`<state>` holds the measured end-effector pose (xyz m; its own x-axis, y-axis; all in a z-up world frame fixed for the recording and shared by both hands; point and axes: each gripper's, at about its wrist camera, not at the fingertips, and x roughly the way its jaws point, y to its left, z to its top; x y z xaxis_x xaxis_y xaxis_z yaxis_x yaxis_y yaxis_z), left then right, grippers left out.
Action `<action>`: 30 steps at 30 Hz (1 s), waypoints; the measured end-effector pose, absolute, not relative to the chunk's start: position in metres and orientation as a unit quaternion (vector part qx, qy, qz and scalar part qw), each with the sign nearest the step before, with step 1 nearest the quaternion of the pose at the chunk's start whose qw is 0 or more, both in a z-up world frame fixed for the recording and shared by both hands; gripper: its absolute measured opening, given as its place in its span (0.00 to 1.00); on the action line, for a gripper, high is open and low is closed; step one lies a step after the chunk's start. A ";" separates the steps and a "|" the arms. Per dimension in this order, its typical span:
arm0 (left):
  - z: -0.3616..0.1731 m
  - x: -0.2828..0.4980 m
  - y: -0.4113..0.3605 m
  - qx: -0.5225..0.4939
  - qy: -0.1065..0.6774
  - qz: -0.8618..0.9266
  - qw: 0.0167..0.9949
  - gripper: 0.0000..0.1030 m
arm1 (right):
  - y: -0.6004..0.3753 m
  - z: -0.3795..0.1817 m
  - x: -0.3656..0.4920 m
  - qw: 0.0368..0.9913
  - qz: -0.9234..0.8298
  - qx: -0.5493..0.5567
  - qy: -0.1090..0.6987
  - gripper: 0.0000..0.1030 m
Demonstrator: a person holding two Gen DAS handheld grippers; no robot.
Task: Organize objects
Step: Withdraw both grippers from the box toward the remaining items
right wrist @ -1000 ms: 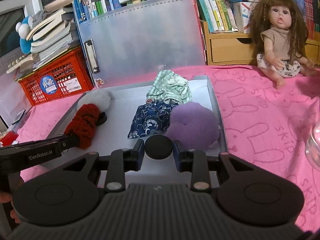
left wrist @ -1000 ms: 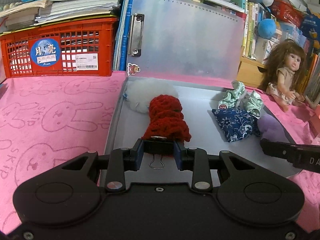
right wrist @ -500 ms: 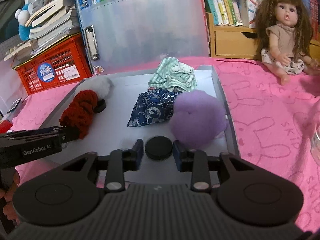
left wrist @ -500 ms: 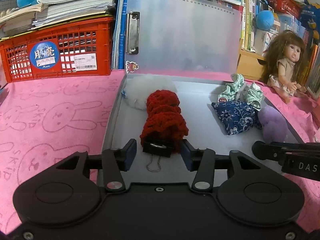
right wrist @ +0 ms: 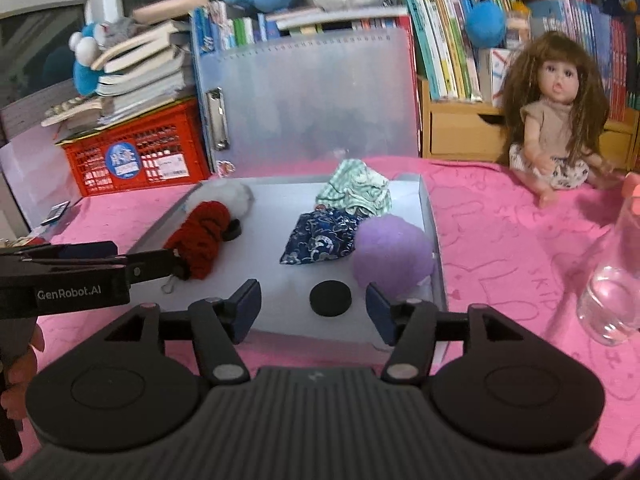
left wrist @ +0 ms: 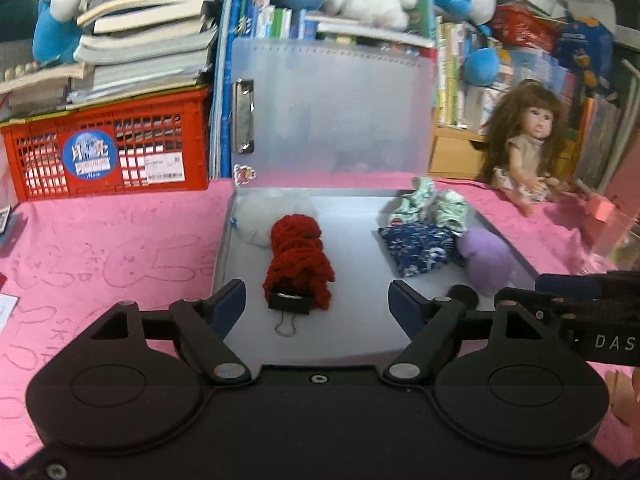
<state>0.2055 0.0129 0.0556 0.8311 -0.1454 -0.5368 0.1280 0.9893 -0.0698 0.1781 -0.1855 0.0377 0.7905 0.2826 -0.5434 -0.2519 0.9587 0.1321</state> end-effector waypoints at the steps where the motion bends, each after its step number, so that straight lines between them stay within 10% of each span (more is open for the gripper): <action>1: 0.058 0.199 0.013 -0.014 0.278 -0.075 0.958 0.76 | -0.187 0.040 0.172 0.946 0.144 0.027 0.288 0.71; 30: 0.052 0.058 0.041 -0.012 0.277 -0.118 0.954 0.80 | -0.198 0.031 0.059 0.943 0.172 0.007 0.286 0.76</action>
